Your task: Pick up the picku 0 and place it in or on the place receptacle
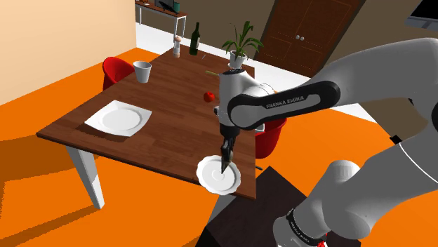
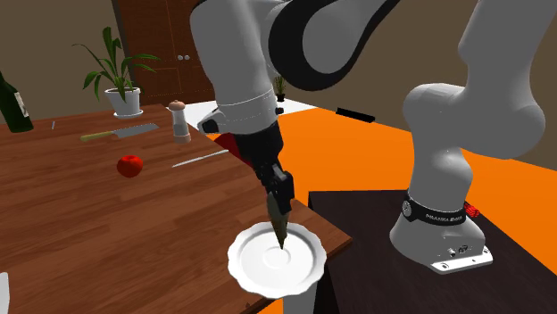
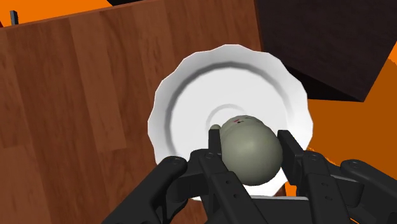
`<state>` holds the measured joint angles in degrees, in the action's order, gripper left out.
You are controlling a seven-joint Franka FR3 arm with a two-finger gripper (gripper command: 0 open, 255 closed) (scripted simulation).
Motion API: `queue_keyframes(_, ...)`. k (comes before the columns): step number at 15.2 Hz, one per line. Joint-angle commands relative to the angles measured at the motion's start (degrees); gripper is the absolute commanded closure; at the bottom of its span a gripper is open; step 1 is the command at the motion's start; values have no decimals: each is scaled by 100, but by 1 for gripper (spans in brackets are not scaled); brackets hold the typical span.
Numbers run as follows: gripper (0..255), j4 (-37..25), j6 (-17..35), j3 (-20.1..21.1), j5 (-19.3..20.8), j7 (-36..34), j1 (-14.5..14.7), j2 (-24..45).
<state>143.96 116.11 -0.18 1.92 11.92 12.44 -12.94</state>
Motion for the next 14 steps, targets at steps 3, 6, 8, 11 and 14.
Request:
queue_keyframes(3, 255, 43, 109, 1, 1, -6, 1, 62)
queue_keyframes(6, 255, 43, 109, 1, 1, -6, 1, 62)
queue_keyframes(8, 0, 42, 109, 1, 1, -5, 1, 62)
queue_keyframes(11, 0, 43, 109, 1, 1, -6, 1, 62)
queue_keyframes(14, 0, -105, -102, 5, -5, -3, 4, -1)
